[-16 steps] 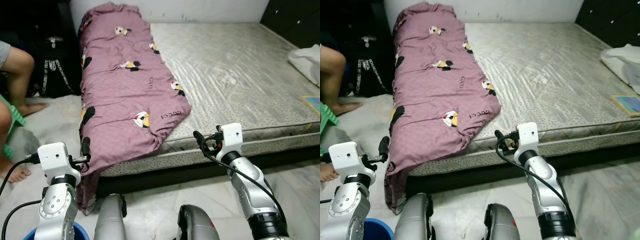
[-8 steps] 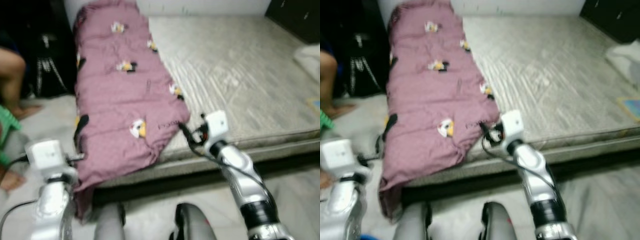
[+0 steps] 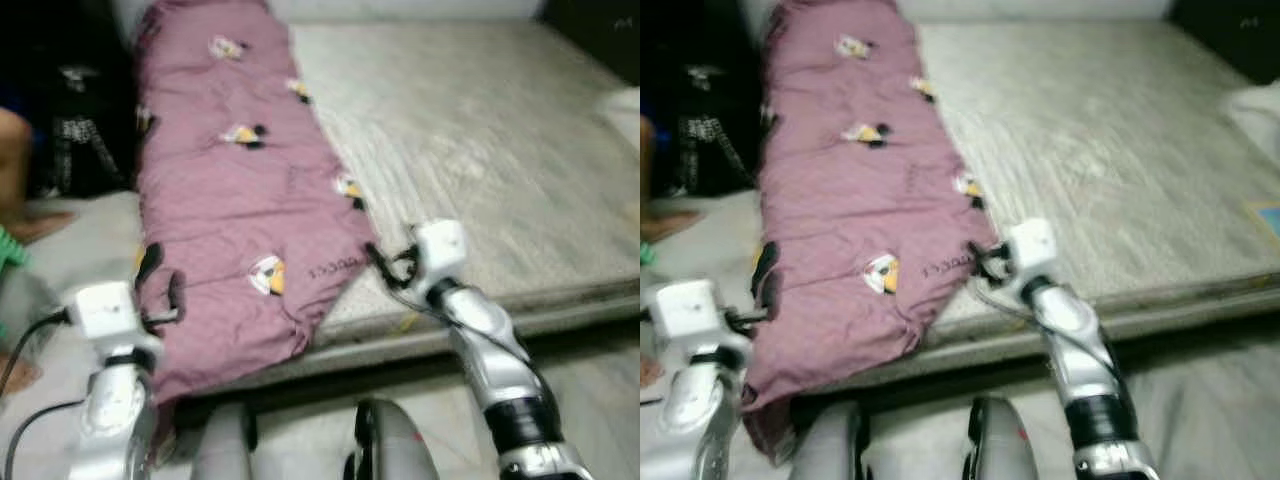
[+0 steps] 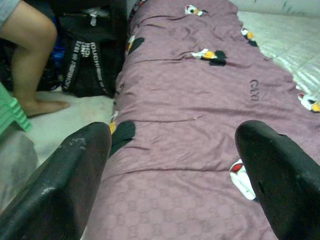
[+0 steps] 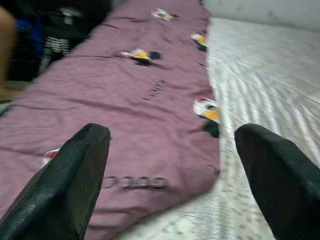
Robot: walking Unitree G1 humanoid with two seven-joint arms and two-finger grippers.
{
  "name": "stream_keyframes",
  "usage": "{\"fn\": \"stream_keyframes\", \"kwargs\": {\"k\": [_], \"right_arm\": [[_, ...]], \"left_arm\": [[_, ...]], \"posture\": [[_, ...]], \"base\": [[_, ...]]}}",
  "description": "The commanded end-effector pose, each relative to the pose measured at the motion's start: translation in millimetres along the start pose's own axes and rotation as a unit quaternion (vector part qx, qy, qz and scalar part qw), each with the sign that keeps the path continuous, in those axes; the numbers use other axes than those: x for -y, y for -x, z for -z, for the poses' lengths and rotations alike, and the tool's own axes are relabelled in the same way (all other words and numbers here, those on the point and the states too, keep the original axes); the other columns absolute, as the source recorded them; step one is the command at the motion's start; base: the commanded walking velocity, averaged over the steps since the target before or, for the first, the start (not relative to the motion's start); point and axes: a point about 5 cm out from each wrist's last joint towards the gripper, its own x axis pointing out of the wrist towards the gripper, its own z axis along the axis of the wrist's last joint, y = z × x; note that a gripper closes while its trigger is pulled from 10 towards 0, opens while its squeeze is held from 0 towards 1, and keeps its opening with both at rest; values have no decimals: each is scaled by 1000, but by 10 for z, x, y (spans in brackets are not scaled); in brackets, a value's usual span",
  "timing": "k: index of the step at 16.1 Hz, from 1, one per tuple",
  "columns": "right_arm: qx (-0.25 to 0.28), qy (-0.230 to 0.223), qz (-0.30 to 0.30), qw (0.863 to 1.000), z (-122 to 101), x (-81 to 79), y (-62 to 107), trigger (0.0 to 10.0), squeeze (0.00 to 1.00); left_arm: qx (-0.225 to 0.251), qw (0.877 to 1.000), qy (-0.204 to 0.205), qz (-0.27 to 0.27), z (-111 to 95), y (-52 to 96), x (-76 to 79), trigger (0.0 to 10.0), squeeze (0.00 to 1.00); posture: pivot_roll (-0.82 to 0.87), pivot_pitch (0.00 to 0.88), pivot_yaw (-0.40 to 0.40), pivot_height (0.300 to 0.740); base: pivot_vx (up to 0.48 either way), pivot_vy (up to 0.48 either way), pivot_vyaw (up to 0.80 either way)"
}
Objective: Clean up the room
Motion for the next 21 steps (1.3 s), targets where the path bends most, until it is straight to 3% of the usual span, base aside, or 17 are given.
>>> {"fn": "stream_keyframes", "kwargs": {"k": [1, 9, 14, 21], "right_arm": [[6, -2, -6, 1000, -43, -65, -49, 10000, 0], [-40, -2, -23, 999, 73, -97, -130, 10000, 0], [-72, 16, -103, 992, 163, -293, -217, 10000, 0], [-106, 35, -164, 980, 241, -529, -399, 10000, 0]], "left_arm": [[-1, 1000, -11, -12, -18, -1, -87, 10000, 0], [-23, 999, -30, -30, 38, 40, -142, 10000, 0], [-29, 998, -40, -44, 34, 152, -223, 10000, 0], [-30, 994, -67, -79, -34, 332, -367, 10000, 0]], "posture": [[3, 67, -53, 640], [34, 77, -62, 635], [75, 94, -71, 575], [196, 128, -106, 575]], "base": [[296, 0, 0], [37, 0, 0], [0, 0, 0], [0, 0, 0]]}}
